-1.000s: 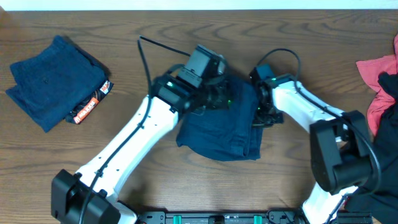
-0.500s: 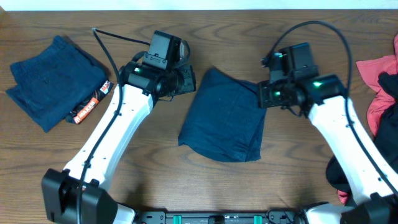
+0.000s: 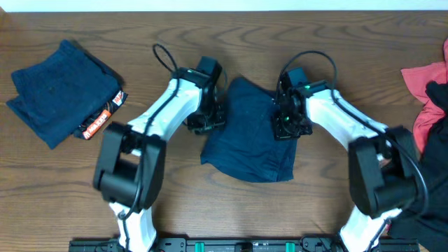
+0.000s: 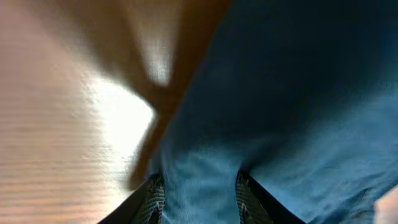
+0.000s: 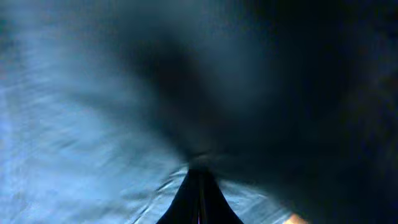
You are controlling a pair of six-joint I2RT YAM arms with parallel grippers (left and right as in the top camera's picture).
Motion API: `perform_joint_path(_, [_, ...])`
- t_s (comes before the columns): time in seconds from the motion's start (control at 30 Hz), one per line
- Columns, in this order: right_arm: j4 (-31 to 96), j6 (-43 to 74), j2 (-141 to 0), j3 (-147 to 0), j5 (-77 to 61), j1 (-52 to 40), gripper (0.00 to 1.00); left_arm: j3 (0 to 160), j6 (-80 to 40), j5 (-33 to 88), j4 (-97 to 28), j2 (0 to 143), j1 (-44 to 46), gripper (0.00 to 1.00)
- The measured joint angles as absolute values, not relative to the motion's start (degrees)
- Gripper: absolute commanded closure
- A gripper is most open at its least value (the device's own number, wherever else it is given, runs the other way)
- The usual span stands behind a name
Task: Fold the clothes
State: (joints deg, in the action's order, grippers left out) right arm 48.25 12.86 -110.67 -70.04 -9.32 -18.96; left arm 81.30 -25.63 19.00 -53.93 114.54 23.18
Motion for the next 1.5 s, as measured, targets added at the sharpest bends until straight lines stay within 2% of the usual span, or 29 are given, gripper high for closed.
perform_joint_path(0.03, [47.5, 13.7, -111.3, -70.0, -8.4, -18.9, 0.99, 81.3, -25.7, 19.7, -54.9, 115.6, 23.4, 0.77])
perform_joint_path(0.13, [41.9, 15.8, -111.3, -70.0, -4.3, -18.7, 0.86, 81.2, -25.5, 22.4, -58.6, 118.1, 24.6, 0.8])
perform_joint_path(0.17, [38.1, 16.1, -111.3, -70.1, -2.4, -18.4, 0.86, 81.2, -25.5, 23.5, -59.9, 118.7, 25.3, 0.8])
perform_joint_path(0.3, [28.5, 15.5, -111.6, -71.4, 2.4, -16.0, 0.86, 81.2, -25.5, 25.2, -64.4, 119.0, 28.4, 0.81])
perform_joint_path(0.37, [29.1, 14.1, -111.7, -73.9, 2.4, -14.9, 0.87, 81.2, -25.5, 25.4, -65.4, 118.9, 29.8, 0.81])
perform_joint_path(0.47, [35.6, 12.0, -111.8, -80.4, 1.7, -14.3, 0.94, 80.9, -25.5, 24.8, -65.6, 117.1, 30.5, 0.81])
perform_joint_path(0.53, [42.3, 11.1, -111.6, -84.8, 0.9, -14.3, 0.96, 80.9, -25.6, 22.6, -65.4, 114.5, 30.1, 0.74])
perform_joint_path(0.57, [45.3, 11.0, -111.3, -86.1, 0.4, -14.3, 0.96, 80.9, -25.4, 21.2, -65.1, 113.0, 29.6, 0.51])
perform_joint_path(0.6, [48.9, 10.8, -110.8, -87.8, -0.6, -14.3, 0.95, 80.9, -25.3, 19.1, -64.2, 111.0, 28.9, 0.41])
perform_joint_path(0.63, [51.1, 10.6, -110.1, -88.5, -1.5, -14.3, 0.95, 80.9, -25.5, 17.1, -62.8, 109.0, 28.1, 0.36])
perform_joint_path(0.8, [63.5, 10.1, -104.5, -89.6, -8.2, -14.6, 0.96, 81.0, -23.1, 7.6, -46.5, 101.1, 21.8, 0.35])
perform_joint_path(0.93, [69.3, 10.0, -102.7, -88.8, -11.6, -17.1, 0.96, 81.1, -20.8, 4.1, -34.2, 100.7, 17.8, 0.36])
perform_joint_path(1.07, [68.3, 10.3, -102.7, -82.7, -14.2, -21.8, 0.97, 81.1, -19.4, 4.9, -29.7, 103.8, 16.4, 0.38])
perform_joint_path(1.23, [61.4, 13.4, -102.7, -71.8, -15.7, -27.2, 0.97, 81.1, -18.9, 11.4, -31.6, 110.4, 16.6, 0.46])
perform_joint_path(1.27, [59.8, 14.3, -102.7, -69.4, -15.8, -27.9, 0.98, 81.1, -18.6, 12.9, -33.3, 111.9, 16.7, 0.49])
perform_joint_path(1.37, [57.0, 17.0, -102.7, -64.2, -15.3, -28.4, 0.98, 81.0, -18.1, 15.4, -38.6, 114.6, 16.9, 0.69])
perform_joint_path(1.43, [55.6, 18.9, -102.7, -61.4, -13.3, -28.2, 0.97, 81.0, -17.3, 16.5, -43.5, 115.4, 17.0, 0.77])
perform_joint_path(1.5, [54.0, 20.2, -102.7, -59.4, -10.4, -27.8, 0.9, 80.9, -16.8, 16.9, -48.6, 115.5, 17.0, 0.87])
